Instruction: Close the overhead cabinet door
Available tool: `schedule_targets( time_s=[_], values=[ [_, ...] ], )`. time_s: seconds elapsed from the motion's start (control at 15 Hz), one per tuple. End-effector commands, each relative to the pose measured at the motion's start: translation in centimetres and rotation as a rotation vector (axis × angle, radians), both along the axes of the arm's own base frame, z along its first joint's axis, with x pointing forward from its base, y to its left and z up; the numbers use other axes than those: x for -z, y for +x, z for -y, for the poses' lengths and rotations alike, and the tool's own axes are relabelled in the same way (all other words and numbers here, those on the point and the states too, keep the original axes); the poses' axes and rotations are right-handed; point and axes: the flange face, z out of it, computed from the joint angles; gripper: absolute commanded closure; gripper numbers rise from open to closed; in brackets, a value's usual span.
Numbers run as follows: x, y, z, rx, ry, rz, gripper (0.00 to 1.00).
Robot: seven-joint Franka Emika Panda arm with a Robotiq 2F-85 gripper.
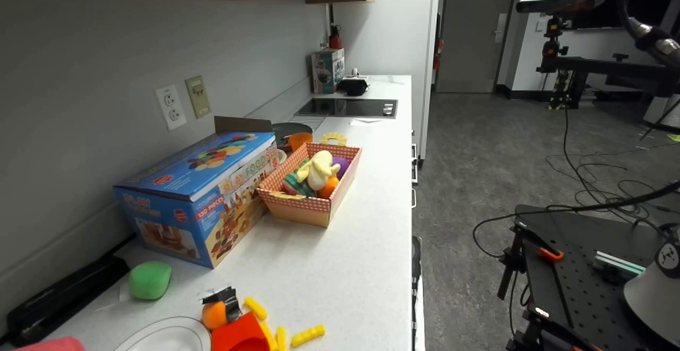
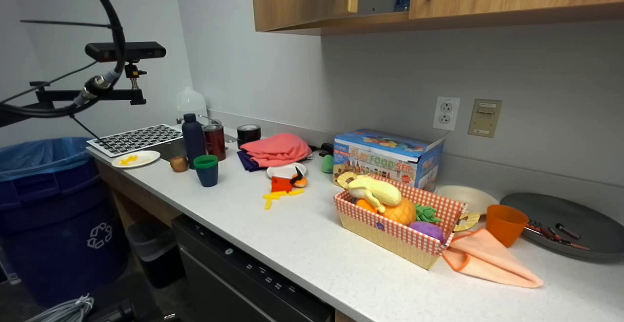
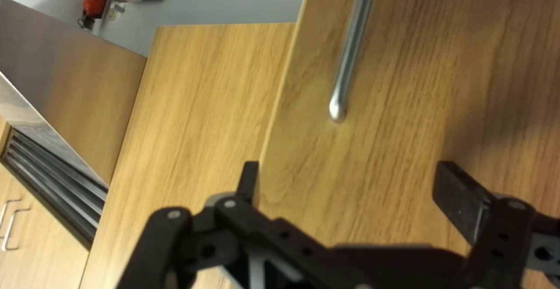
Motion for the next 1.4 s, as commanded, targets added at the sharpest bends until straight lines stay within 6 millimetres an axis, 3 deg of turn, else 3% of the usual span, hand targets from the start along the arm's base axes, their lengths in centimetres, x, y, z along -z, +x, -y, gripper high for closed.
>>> schedule_targets(
  time_s=[0.0,0.27,0.6,0.93,1.33],
  values=[
    [-0.6,3.8,2.4,-0.019,0.022,0.048,0.00],
    [-1.0,6.0,3.3,-0.083,0.062,0.070,0.00],
    [-2.0,6.7,3.4,-0.176,0.161,0.133,0.00],
    [-3.2,4.7,2.7,-0.146,0.186,0.125,0.00],
    [-4.8,-0.1,-0.1,-0.033,0.111,0.080,0.00]
  ],
)
